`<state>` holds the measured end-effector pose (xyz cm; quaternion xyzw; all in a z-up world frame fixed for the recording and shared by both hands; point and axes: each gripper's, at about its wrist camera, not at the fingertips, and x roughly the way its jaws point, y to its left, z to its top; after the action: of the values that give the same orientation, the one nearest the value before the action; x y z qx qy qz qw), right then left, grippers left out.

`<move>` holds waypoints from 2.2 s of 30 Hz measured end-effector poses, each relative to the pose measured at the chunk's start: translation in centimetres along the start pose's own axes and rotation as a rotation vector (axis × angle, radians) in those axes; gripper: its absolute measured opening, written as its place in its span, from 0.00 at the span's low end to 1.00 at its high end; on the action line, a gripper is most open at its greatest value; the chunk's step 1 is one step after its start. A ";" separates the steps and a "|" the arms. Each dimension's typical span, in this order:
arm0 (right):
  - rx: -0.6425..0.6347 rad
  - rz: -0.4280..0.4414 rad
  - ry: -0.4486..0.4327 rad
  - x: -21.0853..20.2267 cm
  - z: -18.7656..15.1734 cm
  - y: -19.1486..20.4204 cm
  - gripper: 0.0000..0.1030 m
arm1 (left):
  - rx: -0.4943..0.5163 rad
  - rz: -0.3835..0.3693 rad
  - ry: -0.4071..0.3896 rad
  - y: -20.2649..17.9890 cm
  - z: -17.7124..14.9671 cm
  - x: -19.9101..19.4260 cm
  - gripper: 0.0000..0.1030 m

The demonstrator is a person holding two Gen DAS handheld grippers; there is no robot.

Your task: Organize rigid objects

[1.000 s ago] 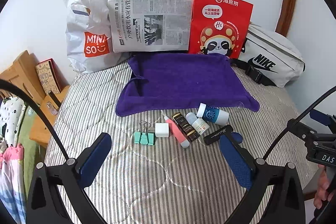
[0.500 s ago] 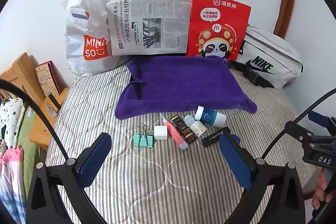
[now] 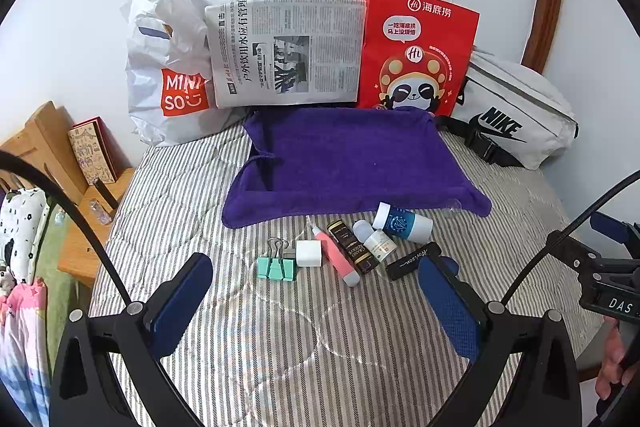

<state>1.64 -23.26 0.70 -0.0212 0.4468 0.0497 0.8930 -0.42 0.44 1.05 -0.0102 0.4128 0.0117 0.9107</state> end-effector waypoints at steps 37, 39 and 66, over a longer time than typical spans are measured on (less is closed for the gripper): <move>0.001 -0.004 0.017 0.6 0.1 0.1 1.00 | 0.010 -0.004 -0.003 -0.1 0.2 0.0 1.00; 0.001 -0.004 0.019 0.7 0.1 0.1 1.00 | 0.011 -0.002 0.000 -0.1 0.3 0.2 1.00; -0.033 0.006 0.131 6.9 -1.0 -0.4 1.00 | -0.045 0.031 0.167 4.5 -2.2 12.4 1.00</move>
<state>5.02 -23.26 -5.46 -0.0377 0.5034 0.0581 0.8613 5.98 5.08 -9.81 -0.0252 0.4872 0.0343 0.8723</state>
